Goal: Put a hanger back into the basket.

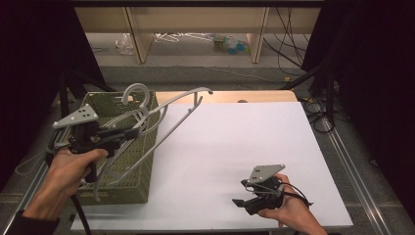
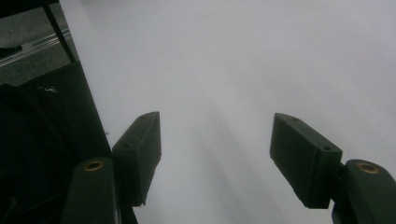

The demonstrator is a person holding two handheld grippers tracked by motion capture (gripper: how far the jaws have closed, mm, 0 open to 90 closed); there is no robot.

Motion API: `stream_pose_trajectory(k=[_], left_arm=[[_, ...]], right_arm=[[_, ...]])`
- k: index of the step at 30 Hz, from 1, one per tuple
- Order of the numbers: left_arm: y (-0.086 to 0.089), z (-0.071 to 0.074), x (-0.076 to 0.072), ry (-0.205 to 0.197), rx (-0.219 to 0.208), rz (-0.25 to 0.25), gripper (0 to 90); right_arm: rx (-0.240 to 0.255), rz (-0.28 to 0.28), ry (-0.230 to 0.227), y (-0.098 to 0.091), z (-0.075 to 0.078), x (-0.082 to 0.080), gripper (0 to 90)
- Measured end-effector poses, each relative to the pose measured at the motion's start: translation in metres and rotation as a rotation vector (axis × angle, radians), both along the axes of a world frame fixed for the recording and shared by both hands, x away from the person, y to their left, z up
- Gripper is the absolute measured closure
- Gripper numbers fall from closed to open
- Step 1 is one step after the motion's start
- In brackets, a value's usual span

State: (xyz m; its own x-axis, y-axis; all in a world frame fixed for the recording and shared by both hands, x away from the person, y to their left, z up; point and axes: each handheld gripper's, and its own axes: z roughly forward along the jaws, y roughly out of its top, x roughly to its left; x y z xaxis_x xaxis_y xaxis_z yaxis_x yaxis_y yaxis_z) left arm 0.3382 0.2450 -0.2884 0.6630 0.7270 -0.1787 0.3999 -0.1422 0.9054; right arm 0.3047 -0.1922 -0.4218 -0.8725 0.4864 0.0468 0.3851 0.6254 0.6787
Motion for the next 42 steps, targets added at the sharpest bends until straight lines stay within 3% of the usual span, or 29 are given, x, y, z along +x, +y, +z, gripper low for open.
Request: stream_pose_trajectory(k=[10, 27, 33, 42], left_arm=[[0.027, 0.01, 0.006, -0.014, -0.003, 0.078, 78.8], [0.079, -0.002, 0.028, 0.006, -0.019, 0.213, 78.8], [0.092, -0.009, 0.036, 0.01, 0.0, 0.225, 78.8], [0.112, -0.023, 0.042, 0.036, 0.063, 0.249, 78.8]], right_arm=[[-0.005, 0.001, 0.012, 0.0, -0.001, -0.001, 32.6], [-0.009, 0.004, 0.025, 0.001, -0.002, -0.001, 32.4], [-0.005, -0.001, 0.016, -0.001, -0.004, 0.0, 32.2], [-0.01, 0.012, 0.027, 0.0, -0.004, 0.0, 32.1]])
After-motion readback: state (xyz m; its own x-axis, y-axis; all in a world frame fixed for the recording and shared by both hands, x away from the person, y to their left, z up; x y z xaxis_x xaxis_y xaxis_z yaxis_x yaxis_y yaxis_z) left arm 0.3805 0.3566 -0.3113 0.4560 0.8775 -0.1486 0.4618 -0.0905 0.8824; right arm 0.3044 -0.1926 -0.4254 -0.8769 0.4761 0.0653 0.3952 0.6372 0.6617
